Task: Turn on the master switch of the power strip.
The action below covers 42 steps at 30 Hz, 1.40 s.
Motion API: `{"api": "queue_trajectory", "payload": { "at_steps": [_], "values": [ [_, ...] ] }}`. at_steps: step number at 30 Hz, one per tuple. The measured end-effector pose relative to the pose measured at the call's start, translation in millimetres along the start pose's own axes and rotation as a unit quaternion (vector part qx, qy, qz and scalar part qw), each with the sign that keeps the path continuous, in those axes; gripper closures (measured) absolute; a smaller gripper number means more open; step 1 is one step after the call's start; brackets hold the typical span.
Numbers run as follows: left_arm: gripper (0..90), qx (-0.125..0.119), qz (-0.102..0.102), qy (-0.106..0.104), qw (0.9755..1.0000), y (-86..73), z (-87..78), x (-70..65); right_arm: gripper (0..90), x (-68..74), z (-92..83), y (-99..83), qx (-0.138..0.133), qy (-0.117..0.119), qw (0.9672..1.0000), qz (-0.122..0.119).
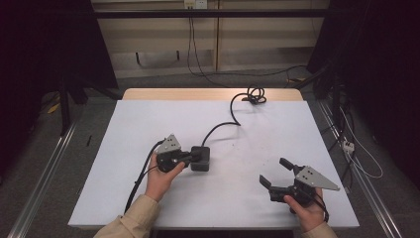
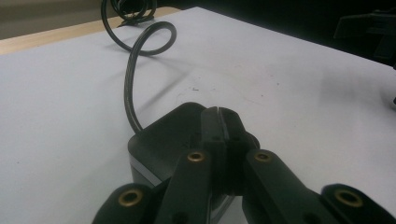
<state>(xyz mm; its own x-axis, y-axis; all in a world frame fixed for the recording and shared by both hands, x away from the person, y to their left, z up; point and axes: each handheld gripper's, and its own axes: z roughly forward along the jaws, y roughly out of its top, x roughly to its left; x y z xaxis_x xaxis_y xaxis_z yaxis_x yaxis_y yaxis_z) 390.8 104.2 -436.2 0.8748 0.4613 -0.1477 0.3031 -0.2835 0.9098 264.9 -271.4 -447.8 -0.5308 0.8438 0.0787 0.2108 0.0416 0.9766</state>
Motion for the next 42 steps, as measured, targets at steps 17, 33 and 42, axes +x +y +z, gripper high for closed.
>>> {"api": "queue_trajectory", "payload": {
  "at_steps": [17, 33, 42],
  "values": [
    [90.0, 0.005, -0.004, 0.000, 1.0000, 0.0, 0.8, 0.5, 4.8, 0.2, -0.2, 0.2, 0.000, 0.001, 1.0000, 0.000],
    [90.0, 0.005, -0.008, 0.000, 1.0000, -0.8, 1.1, 0.4, 4.6, 0.4, -0.3, -0.1, 0.000, 0.002, 1.0000, -0.001],
    [90.0, 0.006, -0.008, 0.002, 1.0000, -1.0, 1.0, 0.1, 4.6, 0.9, 0.0, 0.0, 0.000, 0.004, 1.0000, -0.002]
  ]
}}
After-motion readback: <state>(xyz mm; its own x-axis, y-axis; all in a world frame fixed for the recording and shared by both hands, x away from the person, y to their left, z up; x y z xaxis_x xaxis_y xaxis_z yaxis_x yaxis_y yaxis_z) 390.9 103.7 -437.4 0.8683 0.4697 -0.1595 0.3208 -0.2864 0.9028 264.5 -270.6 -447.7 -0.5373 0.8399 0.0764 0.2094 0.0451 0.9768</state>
